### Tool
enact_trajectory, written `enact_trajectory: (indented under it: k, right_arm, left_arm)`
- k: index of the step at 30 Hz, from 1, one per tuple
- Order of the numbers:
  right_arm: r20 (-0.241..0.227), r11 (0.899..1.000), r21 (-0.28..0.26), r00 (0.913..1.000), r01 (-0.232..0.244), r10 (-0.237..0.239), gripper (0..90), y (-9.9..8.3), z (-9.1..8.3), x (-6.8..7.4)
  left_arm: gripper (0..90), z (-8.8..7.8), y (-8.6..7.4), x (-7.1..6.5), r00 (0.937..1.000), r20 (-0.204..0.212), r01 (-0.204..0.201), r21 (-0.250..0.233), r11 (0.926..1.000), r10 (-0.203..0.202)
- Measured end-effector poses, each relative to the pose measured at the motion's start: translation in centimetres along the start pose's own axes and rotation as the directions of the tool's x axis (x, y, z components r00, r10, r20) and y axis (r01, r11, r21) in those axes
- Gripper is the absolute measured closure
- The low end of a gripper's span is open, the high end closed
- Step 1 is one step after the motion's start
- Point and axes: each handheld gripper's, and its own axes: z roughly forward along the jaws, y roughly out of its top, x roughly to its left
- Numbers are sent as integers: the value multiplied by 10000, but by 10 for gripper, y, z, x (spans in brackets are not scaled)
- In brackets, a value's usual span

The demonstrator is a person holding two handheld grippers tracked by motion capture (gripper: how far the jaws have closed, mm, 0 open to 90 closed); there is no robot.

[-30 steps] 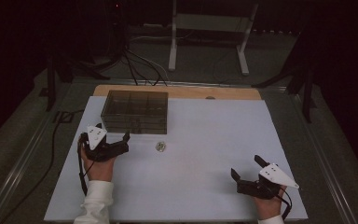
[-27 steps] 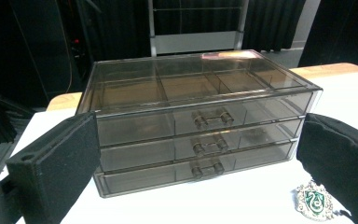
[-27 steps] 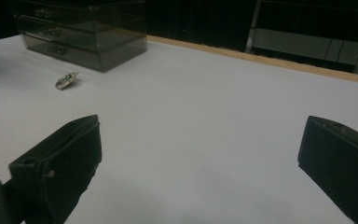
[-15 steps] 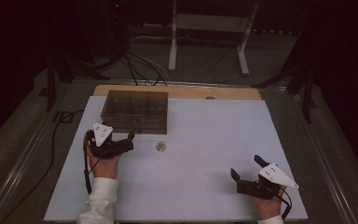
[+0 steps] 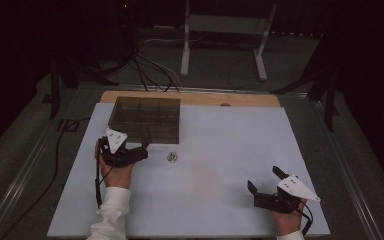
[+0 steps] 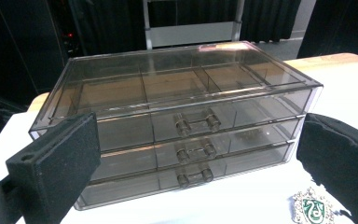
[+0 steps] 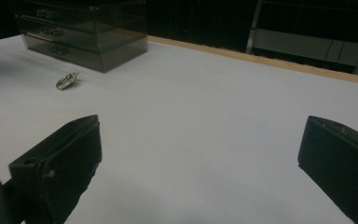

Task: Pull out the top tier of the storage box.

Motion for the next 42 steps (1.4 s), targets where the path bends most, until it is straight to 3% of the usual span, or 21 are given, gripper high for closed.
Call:
enact_trajectory:
  k: [10,26,42]
  right_arm:
    - [-15,10000,7,10000,16,-16,0,0,1,0]
    - [-25,10000,17,10000,47,-47,0,0,1,1]
    - [2,10000,5,10000,30,-30,0,0,1,1]
  left_arm:
    - [7,12,-2,-3,9998,-177,47,100,9999,-46]
    - [7,26,-4,-2,9965,-802,240,100,9997,-231]
    - [7,38,-9,-7,9944,-982,415,251,9988,-388]
